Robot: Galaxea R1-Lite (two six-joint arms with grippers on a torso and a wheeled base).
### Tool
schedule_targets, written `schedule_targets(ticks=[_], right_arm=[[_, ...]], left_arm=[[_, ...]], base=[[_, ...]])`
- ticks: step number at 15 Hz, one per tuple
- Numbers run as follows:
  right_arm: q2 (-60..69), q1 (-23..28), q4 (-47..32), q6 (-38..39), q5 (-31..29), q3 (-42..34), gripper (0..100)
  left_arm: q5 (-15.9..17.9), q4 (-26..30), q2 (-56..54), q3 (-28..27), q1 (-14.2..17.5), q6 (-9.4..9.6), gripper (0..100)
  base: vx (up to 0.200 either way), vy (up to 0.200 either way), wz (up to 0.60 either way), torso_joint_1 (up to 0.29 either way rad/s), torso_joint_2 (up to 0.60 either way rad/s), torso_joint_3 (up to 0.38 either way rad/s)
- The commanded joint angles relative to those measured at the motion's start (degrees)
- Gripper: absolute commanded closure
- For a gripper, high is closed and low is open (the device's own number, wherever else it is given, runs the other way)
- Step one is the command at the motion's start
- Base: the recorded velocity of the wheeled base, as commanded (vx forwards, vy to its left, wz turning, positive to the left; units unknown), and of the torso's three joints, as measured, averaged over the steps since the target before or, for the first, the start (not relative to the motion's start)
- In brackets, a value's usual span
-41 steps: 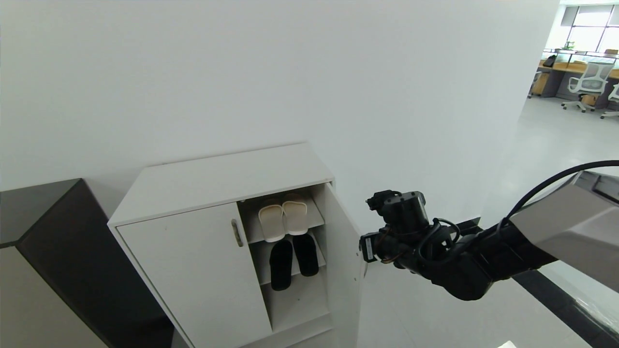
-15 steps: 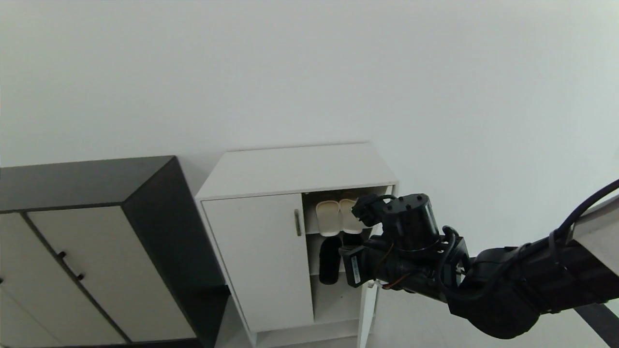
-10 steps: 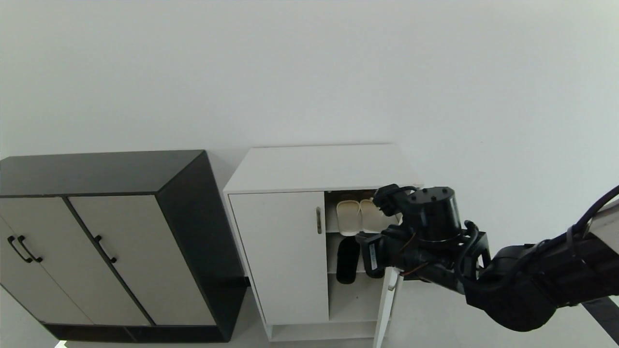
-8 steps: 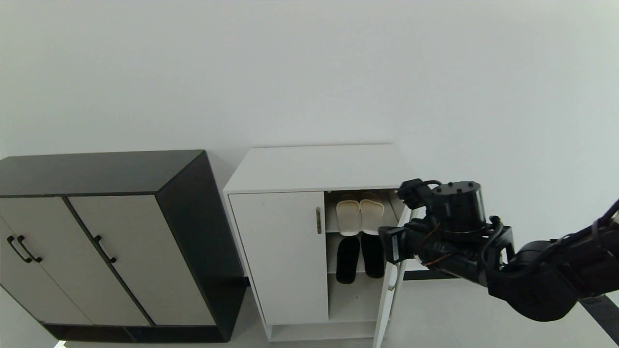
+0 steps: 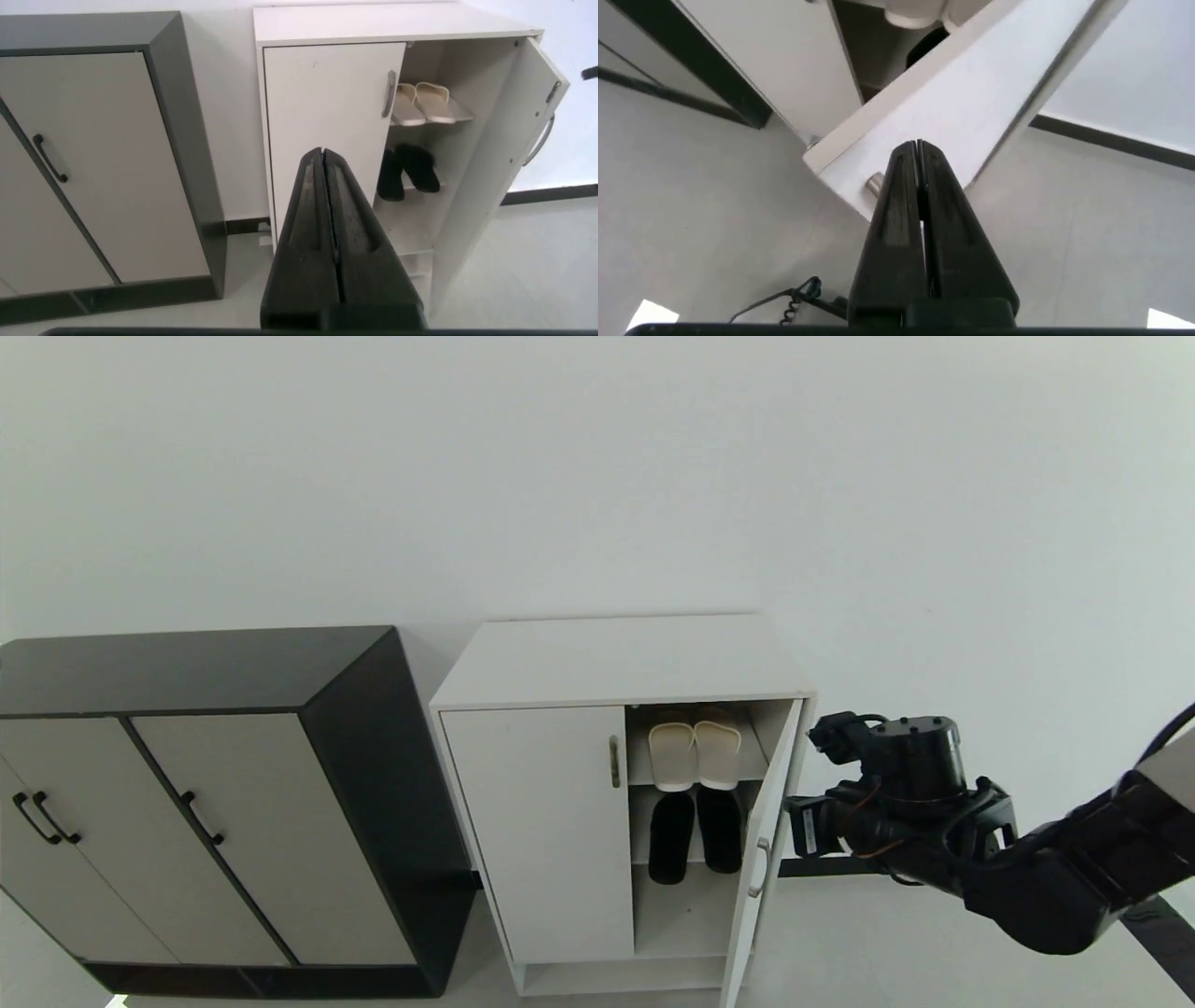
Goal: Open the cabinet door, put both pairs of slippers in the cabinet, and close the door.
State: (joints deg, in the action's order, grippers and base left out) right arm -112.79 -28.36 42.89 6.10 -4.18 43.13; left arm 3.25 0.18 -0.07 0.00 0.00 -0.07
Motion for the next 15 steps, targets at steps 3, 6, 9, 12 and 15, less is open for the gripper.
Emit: schedule_targets(ticks=[3,6,9,12,15], right_arm=[[-9.1,0.1,1.0,0.0,0.1,5.6,100],[-11.5,-0.6,0.9,0.0,0.0,10.5,100],[-11.7,-1.6,3.1,0.8,0.1,10.7,100],[-10.9,-2.1,17.1,3.2,0.5,6.3,100],[-4.0,-2.1,18.7,3.4,4.8,-2.3,100]], left_arm=[[0.0,0.0,0.1,0.0,0.0,-0.01,100],[0.0,0.0,0.1,0.0,0.0,0.07,100],[0.0,0.0,0.1,0.0,0.0,0.07,100],[0.0,0.0,0.1,0.0,0.0,0.07,100],[0.0,0.0,0.1,0.0,0.0,-0.01,100]], base=[[0.000,0.000,0.00,0.000,0.00,0.000],[0.000,0.000,0.00,0.000,0.00,0.000],[0.000,0.000,0.00,0.000,0.00,0.000],[0.000,0.000,0.00,0.000,0.00,0.000],[0.000,0.000,0.00,0.000,0.00,0.000]])
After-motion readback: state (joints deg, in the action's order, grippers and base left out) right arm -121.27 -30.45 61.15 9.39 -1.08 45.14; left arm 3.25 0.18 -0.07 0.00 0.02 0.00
